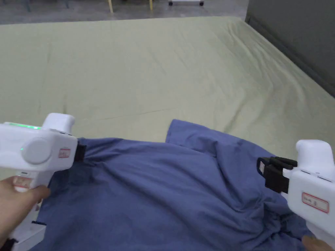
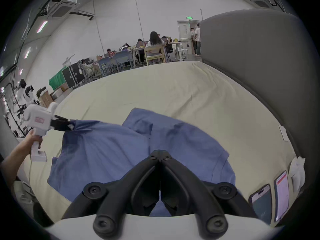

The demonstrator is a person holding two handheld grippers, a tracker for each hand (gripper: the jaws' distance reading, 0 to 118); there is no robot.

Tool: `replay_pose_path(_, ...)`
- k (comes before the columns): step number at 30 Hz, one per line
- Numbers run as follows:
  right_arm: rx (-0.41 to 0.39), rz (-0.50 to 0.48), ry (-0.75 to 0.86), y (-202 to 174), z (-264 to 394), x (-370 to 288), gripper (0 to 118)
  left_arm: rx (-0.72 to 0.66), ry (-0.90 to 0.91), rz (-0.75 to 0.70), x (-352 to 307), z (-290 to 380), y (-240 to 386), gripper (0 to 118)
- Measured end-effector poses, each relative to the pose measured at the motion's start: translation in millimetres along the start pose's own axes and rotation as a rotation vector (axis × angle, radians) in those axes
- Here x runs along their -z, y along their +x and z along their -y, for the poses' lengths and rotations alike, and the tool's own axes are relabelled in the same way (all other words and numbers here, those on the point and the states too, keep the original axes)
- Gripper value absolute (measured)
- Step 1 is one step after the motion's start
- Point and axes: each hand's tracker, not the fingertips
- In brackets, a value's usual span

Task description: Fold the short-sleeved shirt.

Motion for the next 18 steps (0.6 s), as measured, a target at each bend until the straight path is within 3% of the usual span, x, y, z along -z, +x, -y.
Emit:
replay_pose_path(1, -0.003, 0.004, 0.0, 3, -13, 3, 20, -0.026, 0.051, 0.034, -24, 0, -1, 2)
replay_pose_path(3, 0.002, 0.053, -0.071, 12, -42, 26, 110, -0.101, 0.122, 0.076, -79, 8, 1, 2)
replay_pose_path(4, 0.014, -0.003, -0.151, 24, -51, 53, 118, -0.11, 0.142, 0.089, -93, 13, 1, 2)
replay_pose_path(6, 0.065, -0.055, -0.244, 38, -62, 90, 118, -0.11, 0.169, 0.045, -103, 26, -5, 2)
replay_pose_path(10, 0.006, 0.135, -0.508, 56, -60, 173, 115, -0.149, 0.138, 0.0, -104, 38, 3, 2)
replay_pose_path(11, -0.003, 0.162, -0.562, 60, -55, 185, 99, -0.183, 0.12, 0.023, -100, 41, 2, 2)
replay_pose_path(12, 0.002, 0.139, -0.598, 62, -49, 191, 92, -0.216, 0.12, 0.034, -96, 43, 1, 2)
replay_pose_path(13, -0.03, 0.152, -0.609, 67, -43, 210, 66, -0.253, 0.115, 0.05, -93, 45, -1, 2)
replay_pose_path(14, -0.122, 0.144, -0.505, 61, -47, 194, 3, -0.276, 0.116, 0.063, -76, 48, -20, 2)
replay_pose_path(16, -0.234, 0.097, -0.392, 52, -53, 174, 3, -0.299, 0.133, 0.075, -74, 49, -23, 2)
replay_pose_path(17, -0.205, 0.15, -0.349, 37, -54, 137, 3, -0.317, 0.147, 0.08, -76, 49, -25, 2)
replay_pose_path(18, -0.175, 0.099, -0.313, 35, -56, 124, 3, -0.353, 0.17, 0.094, -86, 47, -21, 2)
